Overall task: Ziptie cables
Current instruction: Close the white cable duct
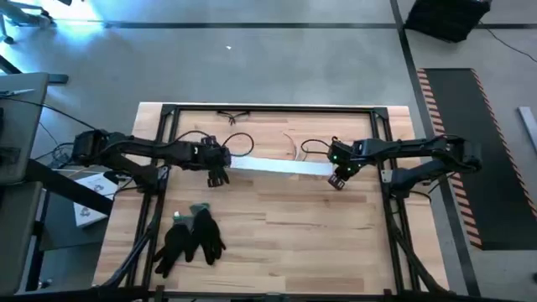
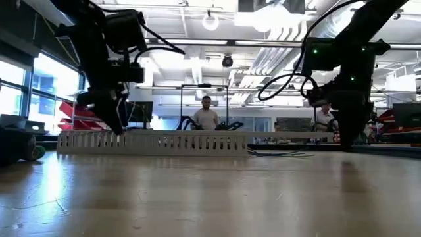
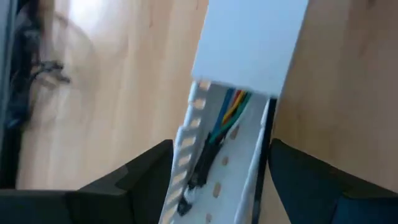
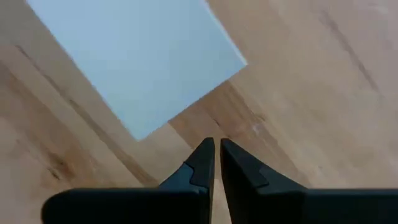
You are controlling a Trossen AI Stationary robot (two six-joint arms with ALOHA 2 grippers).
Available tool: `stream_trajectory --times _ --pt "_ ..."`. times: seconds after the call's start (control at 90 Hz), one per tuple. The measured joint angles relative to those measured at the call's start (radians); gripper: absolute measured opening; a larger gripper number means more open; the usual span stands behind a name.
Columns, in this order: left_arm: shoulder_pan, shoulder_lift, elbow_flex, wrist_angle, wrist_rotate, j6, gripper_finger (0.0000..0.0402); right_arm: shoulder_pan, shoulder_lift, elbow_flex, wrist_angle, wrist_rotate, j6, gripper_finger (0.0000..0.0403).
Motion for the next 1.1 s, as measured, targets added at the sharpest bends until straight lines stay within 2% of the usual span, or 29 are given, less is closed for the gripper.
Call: stream_trajectory --times 0.233,0.522,0.833,0.989,1.1 --pt "0.063 0.017 0.000 0.066 0.005 0.113 0.0242 0.000 0.000 0.000 0.019 -0.010 -0.018 0.0011" --pt "0.108 0.137 0.002 0.204 -0.008 0.195 0.0242 0.000 0.000 0.000 0.029 -0.010 -0.050 0.0011" --pt "0.088 0.239 0.004 0.217 0.010 0.088 0.0242 0.000 0.000 0.000 0.048 -0.006 -0.093 0.0011" --pt "0.048 0.219 0.024 0.136 -0.026 -0.016 0.0242 0.000 0.000 0.000 0.057 -0.006 -0.098 0.0011" --pt "0.009 0.179 0.084 0.042 -0.026 -0.073 0.0242 0.000 0.000 0.000 0.058 -0.007 -0.098 0.0011"
